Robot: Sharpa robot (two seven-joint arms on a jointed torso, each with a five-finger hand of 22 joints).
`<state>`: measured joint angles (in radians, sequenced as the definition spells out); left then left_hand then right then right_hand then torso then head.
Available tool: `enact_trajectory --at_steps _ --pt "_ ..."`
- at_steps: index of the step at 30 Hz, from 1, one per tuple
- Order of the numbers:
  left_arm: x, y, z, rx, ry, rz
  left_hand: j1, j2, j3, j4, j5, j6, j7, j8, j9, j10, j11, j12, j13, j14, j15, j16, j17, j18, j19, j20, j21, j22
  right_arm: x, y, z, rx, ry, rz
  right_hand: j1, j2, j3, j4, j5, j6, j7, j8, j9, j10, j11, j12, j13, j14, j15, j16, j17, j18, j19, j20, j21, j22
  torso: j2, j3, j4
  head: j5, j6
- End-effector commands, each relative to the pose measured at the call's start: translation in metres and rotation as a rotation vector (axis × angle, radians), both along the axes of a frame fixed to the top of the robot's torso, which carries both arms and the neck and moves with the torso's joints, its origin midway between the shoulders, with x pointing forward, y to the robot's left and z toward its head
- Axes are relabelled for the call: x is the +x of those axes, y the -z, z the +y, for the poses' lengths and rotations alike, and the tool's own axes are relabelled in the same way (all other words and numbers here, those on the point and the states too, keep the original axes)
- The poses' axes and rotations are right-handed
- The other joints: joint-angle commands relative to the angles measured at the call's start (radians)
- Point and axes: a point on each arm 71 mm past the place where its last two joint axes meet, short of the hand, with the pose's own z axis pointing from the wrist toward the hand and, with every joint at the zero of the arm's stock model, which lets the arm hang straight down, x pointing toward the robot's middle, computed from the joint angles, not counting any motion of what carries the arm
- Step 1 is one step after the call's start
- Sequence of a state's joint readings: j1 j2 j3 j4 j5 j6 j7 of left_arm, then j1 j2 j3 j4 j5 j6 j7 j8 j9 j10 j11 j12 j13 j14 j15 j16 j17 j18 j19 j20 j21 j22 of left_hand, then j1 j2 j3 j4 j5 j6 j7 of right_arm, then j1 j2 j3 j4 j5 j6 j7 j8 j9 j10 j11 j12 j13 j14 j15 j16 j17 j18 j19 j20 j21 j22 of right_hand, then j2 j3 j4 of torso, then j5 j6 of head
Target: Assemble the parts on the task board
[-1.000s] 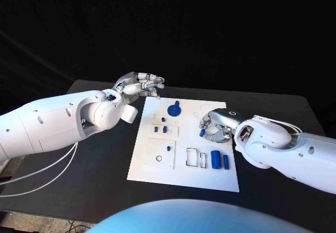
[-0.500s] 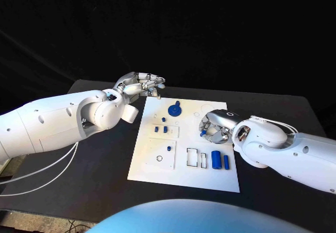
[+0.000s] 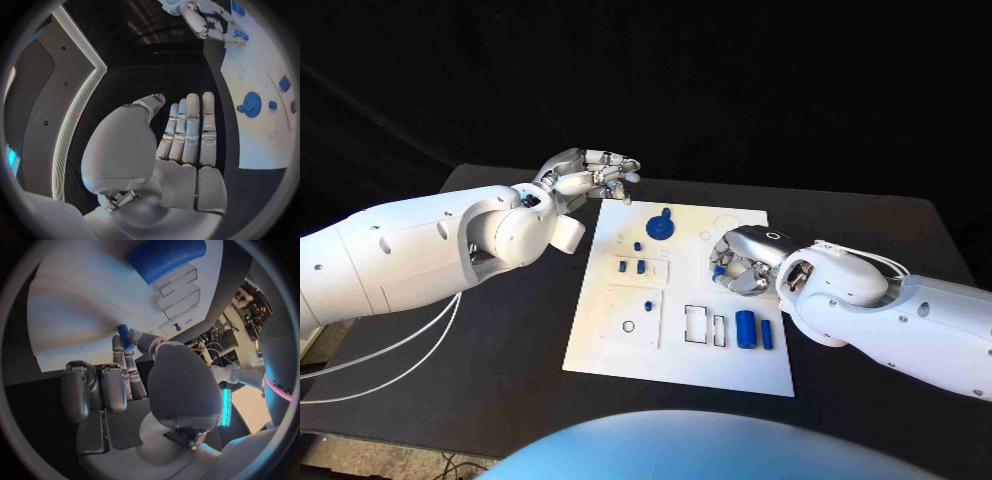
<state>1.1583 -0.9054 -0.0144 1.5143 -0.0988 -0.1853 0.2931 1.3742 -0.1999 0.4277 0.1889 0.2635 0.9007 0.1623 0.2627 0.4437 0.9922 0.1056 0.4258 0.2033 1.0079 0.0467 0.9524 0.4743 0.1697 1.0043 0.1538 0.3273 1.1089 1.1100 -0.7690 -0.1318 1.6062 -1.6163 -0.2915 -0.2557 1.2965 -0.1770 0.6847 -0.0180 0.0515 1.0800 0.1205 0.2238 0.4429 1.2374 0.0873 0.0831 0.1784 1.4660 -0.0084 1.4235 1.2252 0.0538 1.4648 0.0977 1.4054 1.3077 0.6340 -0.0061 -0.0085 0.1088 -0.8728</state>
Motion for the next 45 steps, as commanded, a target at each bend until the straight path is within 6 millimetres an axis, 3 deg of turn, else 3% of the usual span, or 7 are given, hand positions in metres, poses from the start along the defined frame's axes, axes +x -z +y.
enact_trajectory --at_steps 1,11,14,21,33,45 --pt "0.000 -0.001 -0.002 -0.008 0.017 -0.005 0.007 0.001 -0.001 -0.005 0.001 -0.006 0.003 0.003 0.001 -0.002 0.006 -0.004 -0.002 -0.005 0.003 -0.005 -0.001 0.008 0.009 0.001 -0.006 0.001 -0.003 -0.005 0.001 0.045 0.000 -0.045 0.003 0.022 -0.003 -0.007 0.000 0.011 -0.002 0.010 0.017 0.040 -0.033 0.004 0.004 0.036 -0.011 0.004 0.001 -0.021 0.046 -0.009 0.010 0.220 -0.001 -0.0007 -0.0013 0.002 0.000" --pt "0.000 -0.001 -0.003 -0.007 0.015 -0.006 0.008 0.002 -0.001 -0.005 0.001 -0.007 0.003 0.004 0.001 -0.002 0.006 -0.004 -0.002 -0.005 0.003 -0.006 -0.001 0.008 0.009 0.001 -0.007 0.001 -0.012 -0.031 0.003 0.105 -0.015 -0.087 0.004 0.020 -0.004 -0.014 0.002 0.012 -0.004 0.016 0.025 0.045 -0.035 0.002 0.006 0.037 -0.013 0.004 0.001 -0.022 0.048 -0.011 0.015 0.222 -0.001 -0.0013 -0.0001 0.007 0.000" --pt "0.000 -0.001 -0.003 -0.007 0.016 -0.006 0.008 0.002 -0.001 -0.005 0.001 -0.008 0.003 0.004 0.001 -0.002 0.006 -0.004 -0.002 -0.005 0.003 -0.006 -0.001 0.008 0.009 0.001 -0.007 0.001 -0.021 -0.042 0.011 0.136 -0.043 -0.093 0.004 0.019 -0.004 -0.014 0.002 0.011 -0.004 0.017 0.026 0.045 -0.035 0.002 0.007 0.037 -0.013 0.004 0.002 -0.022 0.048 -0.012 0.015 0.222 0.000 0.0000 0.0023 0.008 0.000" --pt "0.001 0.000 -0.005 -0.009 0.018 -0.005 0.008 0.002 -0.001 -0.005 0.001 -0.008 0.003 0.004 0.001 -0.002 0.006 -0.004 -0.002 -0.005 0.003 -0.006 -0.001 0.008 0.009 0.001 -0.007 0.001 -0.038 -0.053 0.042 0.199 -0.127 -0.076 0.005 0.019 -0.002 -0.017 0.005 0.010 -0.004 0.017 0.028 0.045 -0.035 0.000 0.007 0.036 -0.014 0.003 -0.001 -0.022 0.048 -0.012 0.015 0.222 -0.003 -0.0013 0.0033 0.015 0.000" --pt "0.001 0.000 -0.009 -0.013 0.027 -0.005 0.008 0.002 -0.002 -0.005 0.001 -0.009 0.003 0.004 0.001 -0.002 0.006 -0.004 -0.002 -0.005 0.003 -0.006 -0.001 0.008 0.009 0.001 -0.007 0.002 -0.072 -0.029 0.109 0.269 -0.278 0.013 0.006 0.019 0.001 -0.021 0.010 0.005 -0.002 0.018 0.031 0.044 -0.034 -0.003 0.008 0.036 -0.014 0.002 -0.004 -0.021 0.046 -0.013 0.011 0.220 0.000 -0.0013 0.0027 0.025 0.000" --pt "0.002 0.001 -0.013 -0.014 0.035 -0.001 0.009 0.002 -0.002 -0.005 0.001 -0.009 0.003 0.004 0.001 -0.002 0.006 -0.004 -0.002 -0.005 0.003 -0.006 -0.001 0.008 0.009 0.001 -0.008 0.002 -0.071 0.004 0.121 0.225 -0.280 0.074 0.001 0.017 0.001 -0.022 0.011 0.001 -0.001 0.017 0.033 0.041 -0.033 -0.006 0.009 0.035 -0.012 0.001 -0.006 -0.021 0.046 -0.013 0.013 0.221 0.001 -0.0008 0.0002 0.033 0.000"
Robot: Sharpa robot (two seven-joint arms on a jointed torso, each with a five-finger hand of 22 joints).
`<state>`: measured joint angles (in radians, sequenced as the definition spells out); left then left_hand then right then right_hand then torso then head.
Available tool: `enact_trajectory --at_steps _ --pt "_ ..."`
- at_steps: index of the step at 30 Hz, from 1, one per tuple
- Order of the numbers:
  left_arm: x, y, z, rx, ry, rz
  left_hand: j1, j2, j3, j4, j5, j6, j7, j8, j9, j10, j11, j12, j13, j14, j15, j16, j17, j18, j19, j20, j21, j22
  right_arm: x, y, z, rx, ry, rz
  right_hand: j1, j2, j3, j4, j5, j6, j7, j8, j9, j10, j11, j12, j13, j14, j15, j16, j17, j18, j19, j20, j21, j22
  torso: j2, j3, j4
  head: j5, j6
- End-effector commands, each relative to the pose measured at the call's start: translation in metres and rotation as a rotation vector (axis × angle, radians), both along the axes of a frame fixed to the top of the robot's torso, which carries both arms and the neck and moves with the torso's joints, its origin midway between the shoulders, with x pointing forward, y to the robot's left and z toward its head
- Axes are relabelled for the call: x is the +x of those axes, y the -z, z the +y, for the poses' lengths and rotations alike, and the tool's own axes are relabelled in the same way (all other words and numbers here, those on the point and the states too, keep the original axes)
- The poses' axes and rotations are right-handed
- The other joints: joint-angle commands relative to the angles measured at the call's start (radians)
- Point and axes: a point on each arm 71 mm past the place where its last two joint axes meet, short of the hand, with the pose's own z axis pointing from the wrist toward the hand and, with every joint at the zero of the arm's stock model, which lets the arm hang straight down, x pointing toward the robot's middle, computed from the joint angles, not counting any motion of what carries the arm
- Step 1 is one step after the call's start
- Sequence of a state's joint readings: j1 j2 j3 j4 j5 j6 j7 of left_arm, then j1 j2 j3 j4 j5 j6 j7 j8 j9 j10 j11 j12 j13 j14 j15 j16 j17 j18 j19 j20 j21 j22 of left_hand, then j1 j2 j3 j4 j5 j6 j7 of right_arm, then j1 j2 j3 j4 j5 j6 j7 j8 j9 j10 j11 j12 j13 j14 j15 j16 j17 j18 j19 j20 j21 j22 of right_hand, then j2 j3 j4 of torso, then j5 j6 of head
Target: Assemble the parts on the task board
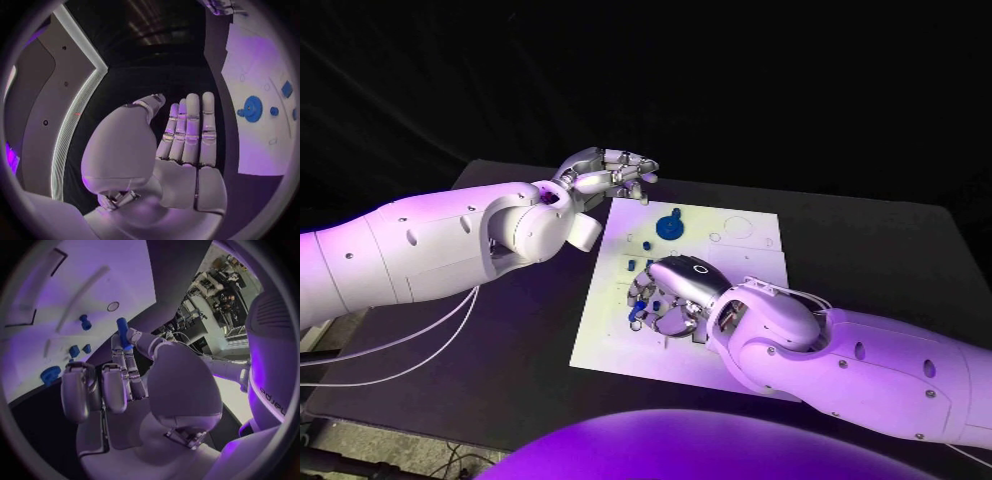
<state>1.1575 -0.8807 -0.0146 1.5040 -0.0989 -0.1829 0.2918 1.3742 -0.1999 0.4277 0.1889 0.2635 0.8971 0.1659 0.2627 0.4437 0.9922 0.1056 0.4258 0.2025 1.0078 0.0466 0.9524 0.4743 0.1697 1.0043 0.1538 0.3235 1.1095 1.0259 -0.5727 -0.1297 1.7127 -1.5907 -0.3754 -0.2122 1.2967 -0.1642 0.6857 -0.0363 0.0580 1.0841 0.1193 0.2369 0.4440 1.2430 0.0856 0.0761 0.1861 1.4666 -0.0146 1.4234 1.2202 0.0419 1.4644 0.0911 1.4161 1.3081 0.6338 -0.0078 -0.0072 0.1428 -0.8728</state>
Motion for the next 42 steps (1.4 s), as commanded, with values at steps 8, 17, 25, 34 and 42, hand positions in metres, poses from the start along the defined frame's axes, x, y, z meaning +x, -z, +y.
enact_trajectory --at_steps 8,17,25,34,42 --pt "0.000 -0.001 -0.004 -0.009 0.023 -0.002 0.009 0.002 -0.002 -0.005 0.001 -0.006 0.000 0.004 0.001 -0.002 0.006 -0.004 -0.002 -0.005 0.003 -0.006 -0.001 0.008 0.009 0.001 -0.004 0.001 0.002 0.013 0.004 -0.045 -0.023 0.013 0.000 0.002 -0.001 -0.004 0.005 -0.005 0.000 0.004 0.033 0.035 -0.031 0.000 0.001 0.035 -0.006 0.001 -0.001 -0.009 0.046 -0.006 0.001 0.220 0.000 0.0019 0.0019 -0.001 0.000" --pt "0.000 0.000 -0.005 -0.009 0.026 0.006 0.008 0.003 -0.002 -0.004 0.001 -0.007 0.000 0.005 0.001 -0.002 0.006 -0.004 -0.002 -0.005 0.003 -0.006 -0.001 0.008 0.009 0.001 -0.004 0.002 0.005 0.020 0.003 -0.083 -0.019 0.022 0.000 0.002 0.000 -0.005 0.006 -0.005 0.000 0.004 0.033 0.035 -0.031 -0.001 0.001 0.035 -0.006 0.001 -0.002 -0.009 0.046 -0.006 0.000 0.220 0.000 0.0012 0.0011 0.001 0.000" --pt "0.000 0.000 -0.005 -0.008 0.024 0.006 0.008 0.003 -0.002 -0.004 0.001 -0.007 0.000 0.005 0.001 -0.002 0.006 -0.004 -0.002 -0.005 0.003 -0.006 -0.001 0.008 0.009 0.001 -0.004 0.002 0.005 0.024 0.003 -0.125 -0.029 0.033 0.000 0.002 0.000 -0.006 0.007 -0.006 0.000 0.005 0.034 0.035 -0.031 -0.001 0.002 0.034 -0.006 0.000 -0.004 -0.009 0.045 -0.006 -0.002 0.219 0.000 0.0014 -0.0003 0.003 0.000" --pt "0.000 0.000 -0.004 -0.007 0.021 0.007 0.008 0.003 -0.002 -0.004 0.001 -0.007 0.000 0.005 0.001 -0.002 0.006 -0.004 -0.002 -0.005 0.003 -0.006 -0.001 0.008 0.009 0.001 -0.004 0.002 0.004 0.026 0.002 -0.140 -0.032 0.033 -0.001 0.002 0.000 -0.007 0.008 -0.006 0.000 0.005 0.035 0.036 -0.031 -0.001 0.002 0.035 -0.006 0.001 -0.002 -0.009 0.045 -0.006 -0.001 0.219 0.000 0.0018 0.0003 0.005 0.000" --pt "0.000 0.000 -0.003 -0.006 0.020 0.007 0.007 0.004 -0.003 -0.004 0.001 -0.008 0.000 0.005 0.001 -0.003 0.007 -0.004 -0.002 -0.005 0.004 -0.006 0.000 0.008 0.010 0.001 -0.005 0.002 0.001 0.024 0.002 -0.123 -0.031 0.020 0.000 0.002 0.001 -0.008 0.008 -0.005 0.000 0.006 0.036 0.037 -0.031 -0.001 0.003 0.034 -0.006 0.001 -0.002 -0.009 0.046 -0.006 0.000 0.220 0.000 0.0017 0.0004 0.008 0.000"
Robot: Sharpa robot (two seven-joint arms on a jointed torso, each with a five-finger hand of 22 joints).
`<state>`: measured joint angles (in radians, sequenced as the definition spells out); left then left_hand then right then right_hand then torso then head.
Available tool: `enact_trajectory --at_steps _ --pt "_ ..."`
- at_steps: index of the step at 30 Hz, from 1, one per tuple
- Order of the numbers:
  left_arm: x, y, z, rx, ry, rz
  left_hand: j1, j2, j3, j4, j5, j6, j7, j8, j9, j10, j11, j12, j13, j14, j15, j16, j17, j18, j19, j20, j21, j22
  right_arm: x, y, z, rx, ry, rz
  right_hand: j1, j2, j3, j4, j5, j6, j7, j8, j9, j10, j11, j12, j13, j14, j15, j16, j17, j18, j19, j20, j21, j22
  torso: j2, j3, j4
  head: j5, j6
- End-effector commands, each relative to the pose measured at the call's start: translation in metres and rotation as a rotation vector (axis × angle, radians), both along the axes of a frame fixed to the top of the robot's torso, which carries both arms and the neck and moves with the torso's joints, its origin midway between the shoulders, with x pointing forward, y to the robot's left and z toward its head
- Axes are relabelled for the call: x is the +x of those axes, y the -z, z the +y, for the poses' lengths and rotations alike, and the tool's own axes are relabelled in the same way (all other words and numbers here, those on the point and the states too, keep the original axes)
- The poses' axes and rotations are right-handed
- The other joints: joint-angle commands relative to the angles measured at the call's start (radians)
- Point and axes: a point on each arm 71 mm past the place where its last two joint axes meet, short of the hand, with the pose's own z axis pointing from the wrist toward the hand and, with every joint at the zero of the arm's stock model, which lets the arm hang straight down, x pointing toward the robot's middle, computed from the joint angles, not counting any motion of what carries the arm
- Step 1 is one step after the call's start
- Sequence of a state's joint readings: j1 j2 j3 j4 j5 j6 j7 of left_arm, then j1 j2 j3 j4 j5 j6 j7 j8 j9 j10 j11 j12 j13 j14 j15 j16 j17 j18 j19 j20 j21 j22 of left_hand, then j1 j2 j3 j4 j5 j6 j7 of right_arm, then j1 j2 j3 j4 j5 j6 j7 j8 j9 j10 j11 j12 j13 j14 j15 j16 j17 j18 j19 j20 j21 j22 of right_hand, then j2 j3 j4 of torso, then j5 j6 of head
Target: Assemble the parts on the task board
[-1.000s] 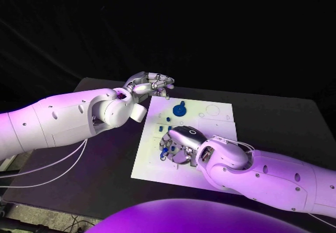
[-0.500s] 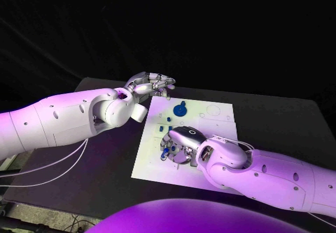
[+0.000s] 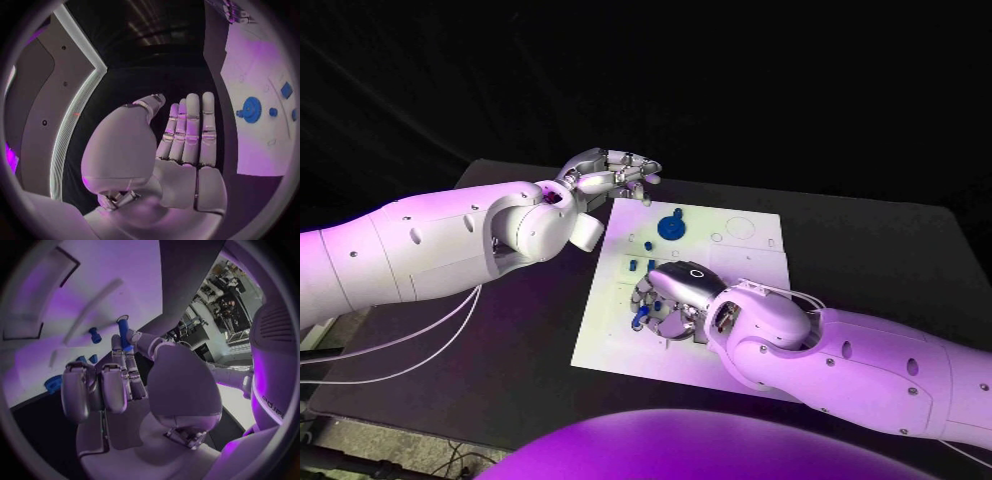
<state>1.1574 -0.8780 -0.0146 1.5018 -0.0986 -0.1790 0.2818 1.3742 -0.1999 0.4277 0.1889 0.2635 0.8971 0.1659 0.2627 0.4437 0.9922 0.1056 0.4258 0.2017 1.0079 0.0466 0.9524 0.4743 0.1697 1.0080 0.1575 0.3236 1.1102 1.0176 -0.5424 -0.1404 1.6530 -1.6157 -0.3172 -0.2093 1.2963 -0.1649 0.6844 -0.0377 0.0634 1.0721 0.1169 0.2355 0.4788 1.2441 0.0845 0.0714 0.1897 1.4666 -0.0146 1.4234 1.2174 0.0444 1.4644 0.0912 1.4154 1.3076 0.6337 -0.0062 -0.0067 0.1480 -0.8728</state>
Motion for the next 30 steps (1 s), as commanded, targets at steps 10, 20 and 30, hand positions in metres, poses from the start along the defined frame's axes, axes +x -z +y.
enact_trajectory --at_steps 10,20,30 --pt "-0.001 -0.001 -0.001 -0.009 0.016 -0.003 0.007 0.004 -0.003 -0.004 0.001 -0.008 0.000 0.005 0.000 -0.003 0.007 -0.004 -0.002 -0.005 0.004 -0.006 0.000 0.008 0.006 -0.003 -0.005 0.001 -0.005 0.007 -0.001 -0.047 -0.011 -0.002 0.000 0.003 0.002 -0.007 0.004 0.007 0.002 0.008 0.002 0.036 -0.030 0.003 0.000 0.035 -0.006 0.002 0.002 -0.012 0.046 -0.006 0.002 0.220 0.000 -0.0002 0.0000 0.004 0.000" --pt "-0.001 -0.001 -0.001 -0.009 0.016 -0.002 0.007 0.004 -0.003 -0.004 0.001 -0.008 0.000 0.005 0.000 -0.003 0.007 -0.004 -0.002 -0.005 0.004 -0.006 0.000 0.008 0.006 -0.003 -0.005 0.001 -0.006 0.010 0.003 -0.094 -0.023 -0.001 -0.031 -0.022 -0.008 -0.007 0.011 -0.020 0.008 -0.003 0.005 0.018 -0.022 -0.007 0.001 0.033 0.000 -0.002 -0.007 -0.010 0.041 -0.002 -0.009 0.217 -0.001 -0.0009 0.0000 0.003 0.000" --pt "-0.001 -0.001 -0.002 -0.009 0.019 -0.001 0.007 0.004 -0.003 -0.004 0.001 -0.008 0.000 0.005 0.000 -0.003 0.007 -0.004 -0.002 -0.005 0.004 -0.006 0.000 0.008 0.006 -0.003 -0.005 0.001 -0.010 0.009 0.012 -0.114 -0.045 -0.023 -0.090 -0.082 -0.040 0.006 0.075 -0.081 0.025 -0.040 -0.006 -0.010 -0.007 -0.004 0.006 0.029 0.013 -0.006 -0.018 -0.007 0.034 0.010 -0.022 0.213 0.000 -0.0009 0.0011 0.001 0.000"
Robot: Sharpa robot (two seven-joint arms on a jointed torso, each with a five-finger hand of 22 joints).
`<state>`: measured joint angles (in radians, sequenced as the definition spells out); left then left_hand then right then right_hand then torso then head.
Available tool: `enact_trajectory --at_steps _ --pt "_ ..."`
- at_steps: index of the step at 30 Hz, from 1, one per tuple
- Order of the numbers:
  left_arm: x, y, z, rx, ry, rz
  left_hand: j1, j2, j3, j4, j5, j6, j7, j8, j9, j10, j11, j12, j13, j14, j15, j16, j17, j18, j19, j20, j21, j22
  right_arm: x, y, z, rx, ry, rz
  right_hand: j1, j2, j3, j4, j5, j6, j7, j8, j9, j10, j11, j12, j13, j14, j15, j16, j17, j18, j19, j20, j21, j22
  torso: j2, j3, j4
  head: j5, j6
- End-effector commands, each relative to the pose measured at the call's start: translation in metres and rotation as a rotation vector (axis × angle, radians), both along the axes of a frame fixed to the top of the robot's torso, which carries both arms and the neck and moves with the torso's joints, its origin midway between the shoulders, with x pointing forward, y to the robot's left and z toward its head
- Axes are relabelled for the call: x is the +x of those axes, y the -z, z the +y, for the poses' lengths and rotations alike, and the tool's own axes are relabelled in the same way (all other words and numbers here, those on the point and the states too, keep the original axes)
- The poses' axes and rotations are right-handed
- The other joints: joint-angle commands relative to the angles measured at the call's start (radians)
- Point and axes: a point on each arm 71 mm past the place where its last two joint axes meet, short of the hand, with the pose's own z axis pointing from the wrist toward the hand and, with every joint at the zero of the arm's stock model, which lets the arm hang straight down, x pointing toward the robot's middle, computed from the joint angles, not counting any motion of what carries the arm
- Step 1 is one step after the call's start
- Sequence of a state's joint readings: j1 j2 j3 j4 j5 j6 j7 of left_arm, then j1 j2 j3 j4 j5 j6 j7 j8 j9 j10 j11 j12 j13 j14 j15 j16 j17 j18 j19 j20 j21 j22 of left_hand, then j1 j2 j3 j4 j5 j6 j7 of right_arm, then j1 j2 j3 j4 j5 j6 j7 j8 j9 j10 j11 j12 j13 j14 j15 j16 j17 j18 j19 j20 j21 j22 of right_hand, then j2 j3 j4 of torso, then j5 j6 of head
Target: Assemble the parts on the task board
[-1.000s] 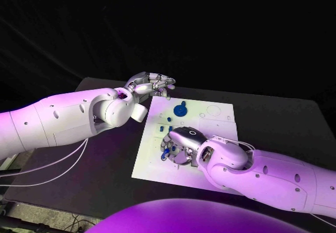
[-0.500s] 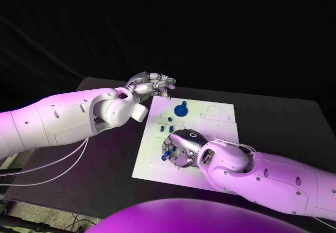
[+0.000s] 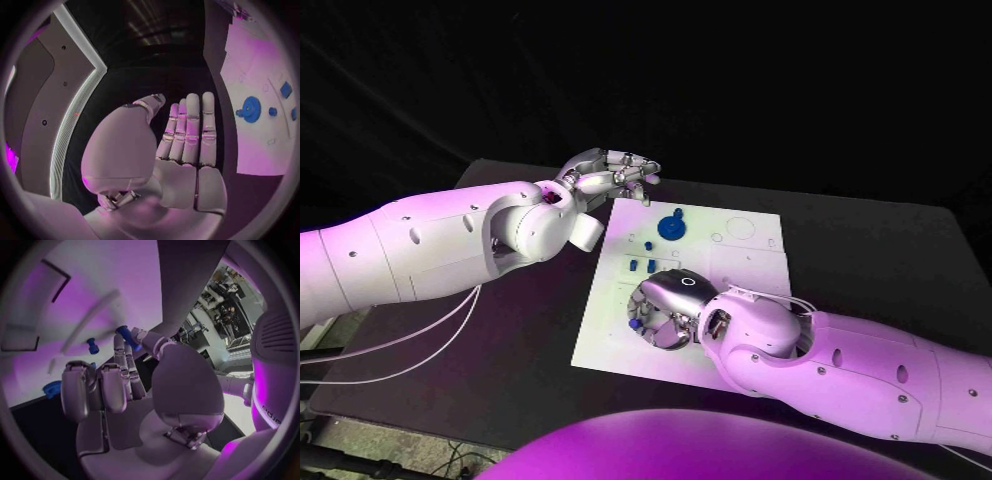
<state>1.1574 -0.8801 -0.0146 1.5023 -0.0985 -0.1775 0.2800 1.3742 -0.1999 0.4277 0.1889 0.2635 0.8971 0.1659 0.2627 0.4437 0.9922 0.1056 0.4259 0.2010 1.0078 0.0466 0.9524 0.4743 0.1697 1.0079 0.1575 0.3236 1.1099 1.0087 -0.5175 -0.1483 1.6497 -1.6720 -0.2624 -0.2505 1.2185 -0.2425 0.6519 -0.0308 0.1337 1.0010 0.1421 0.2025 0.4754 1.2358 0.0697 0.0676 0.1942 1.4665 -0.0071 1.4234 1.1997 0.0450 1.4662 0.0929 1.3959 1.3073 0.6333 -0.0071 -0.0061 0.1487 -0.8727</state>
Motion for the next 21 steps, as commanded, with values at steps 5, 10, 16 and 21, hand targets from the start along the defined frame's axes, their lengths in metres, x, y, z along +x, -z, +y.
enact_trajectory --at_steps 5,10,16,21 --pt "-0.001 -0.001 -0.002 -0.010 0.019 -0.002 0.007 0.004 -0.003 -0.004 0.001 -0.008 0.000 0.005 0.000 -0.003 0.007 -0.004 -0.001 -0.005 0.004 -0.006 0.000 0.008 0.006 -0.002 -0.005 0.002 -0.002 0.000 0.002 -0.026 -0.005 -0.029 -0.016 -0.014 -0.014 -0.002 0.008 -0.045 0.000 -0.027 -0.010 -0.010 0.006 0.000 0.004 0.029 0.005 -0.006 -0.002 -0.007 0.030 0.010 -0.005 0.212 0.000 0.0002 0.0005 0.000 0.000" --pt "-0.001 -0.001 -0.002 -0.010 0.019 -0.002 0.009 0.005 -0.003 -0.004 0.001 -0.008 0.000 0.007 0.001 -0.003 0.007 -0.005 -0.001 -0.006 0.003 -0.007 0.000 0.008 0.006 -0.002 -0.006 0.002 -0.001 -0.001 0.000 -0.006 0.014 -0.045 -0.019 -0.021 -0.020 -0.001 0.008 -0.074 0.000 -0.042 -0.017 -0.018 0.004 0.000 0.006 0.028 0.004 -0.007 -0.005 -0.006 0.028 0.009 -0.009 0.211 0.000 0.0005 -0.0006 0.001 0.000" --pt "-0.001 -0.001 -0.002 -0.010 0.019 -0.001 0.009 0.005 -0.003 -0.004 0.001 -0.008 0.000 0.007 0.001 -0.003 0.007 -0.005 -0.001 -0.006 0.003 -0.007 0.000 0.008 0.006 -0.002 -0.006 0.002 -0.001 -0.007 -0.006 0.055 0.038 -0.071 -0.023 -0.026 -0.028 0.000 0.006 -0.094 0.002 -0.052 -0.022 -0.025 0.004 0.001 0.009 0.027 0.004 -0.008 -0.007 -0.005 0.027 0.008 -0.012 0.210 0.000 0.0013 -0.0006 -0.002 0.000" --pt "-0.001 -0.001 -0.001 -0.009 0.020 0.000 0.009 0.005 -0.003 -0.004 0.001 -0.008 0.000 0.007 0.001 -0.003 0.007 -0.005 -0.001 -0.006 0.003 -0.007 0.000 0.008 0.006 -0.002 -0.006 0.002 -0.003 -0.017 -0.017 0.144 0.066 -0.089 -0.028 -0.029 -0.049 0.007 0.000 -0.117 0.002 -0.062 -0.028 -0.017 0.001 0.014 0.019 0.027 0.001 -0.009 -0.010 -0.005 0.028 0.007 -0.010 0.211 -0.001 0.0009 -0.0019 -0.008 0.000"
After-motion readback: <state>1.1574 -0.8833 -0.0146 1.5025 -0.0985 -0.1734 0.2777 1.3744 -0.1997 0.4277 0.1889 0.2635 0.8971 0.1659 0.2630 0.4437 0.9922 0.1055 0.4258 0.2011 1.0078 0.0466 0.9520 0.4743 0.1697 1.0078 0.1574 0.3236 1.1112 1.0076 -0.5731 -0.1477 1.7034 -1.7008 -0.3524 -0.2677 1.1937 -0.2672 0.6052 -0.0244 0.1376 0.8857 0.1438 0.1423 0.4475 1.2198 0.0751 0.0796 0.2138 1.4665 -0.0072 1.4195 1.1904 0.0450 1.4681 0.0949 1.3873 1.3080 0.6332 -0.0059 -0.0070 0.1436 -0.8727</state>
